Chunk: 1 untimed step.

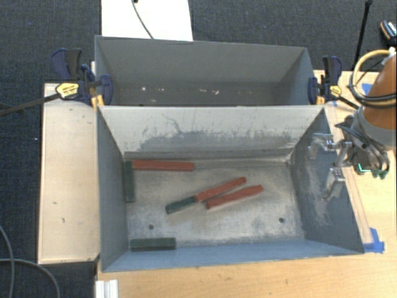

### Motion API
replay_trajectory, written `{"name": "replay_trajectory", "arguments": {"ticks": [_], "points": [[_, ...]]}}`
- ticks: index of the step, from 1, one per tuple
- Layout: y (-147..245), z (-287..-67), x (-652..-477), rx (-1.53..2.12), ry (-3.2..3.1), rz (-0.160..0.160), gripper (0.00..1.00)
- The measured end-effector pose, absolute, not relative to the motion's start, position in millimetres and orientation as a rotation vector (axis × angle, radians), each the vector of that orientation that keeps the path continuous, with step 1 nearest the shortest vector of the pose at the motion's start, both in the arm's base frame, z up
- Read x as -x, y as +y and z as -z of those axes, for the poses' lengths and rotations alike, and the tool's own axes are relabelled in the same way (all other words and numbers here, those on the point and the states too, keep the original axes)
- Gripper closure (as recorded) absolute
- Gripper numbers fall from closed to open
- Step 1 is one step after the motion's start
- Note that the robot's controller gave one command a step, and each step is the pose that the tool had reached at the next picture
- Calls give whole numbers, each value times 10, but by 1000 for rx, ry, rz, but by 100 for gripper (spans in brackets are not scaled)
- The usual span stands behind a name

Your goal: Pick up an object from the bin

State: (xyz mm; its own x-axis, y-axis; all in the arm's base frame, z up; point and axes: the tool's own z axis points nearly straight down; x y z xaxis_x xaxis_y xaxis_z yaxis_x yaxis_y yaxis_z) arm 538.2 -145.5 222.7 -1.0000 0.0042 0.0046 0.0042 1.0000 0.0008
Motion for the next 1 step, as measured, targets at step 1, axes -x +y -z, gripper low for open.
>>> {"name": "replay_trajectory", "arguments": {"ticks": [1], "points": [[-835,-1230,-5900,-275,-3127,5,0]]}}
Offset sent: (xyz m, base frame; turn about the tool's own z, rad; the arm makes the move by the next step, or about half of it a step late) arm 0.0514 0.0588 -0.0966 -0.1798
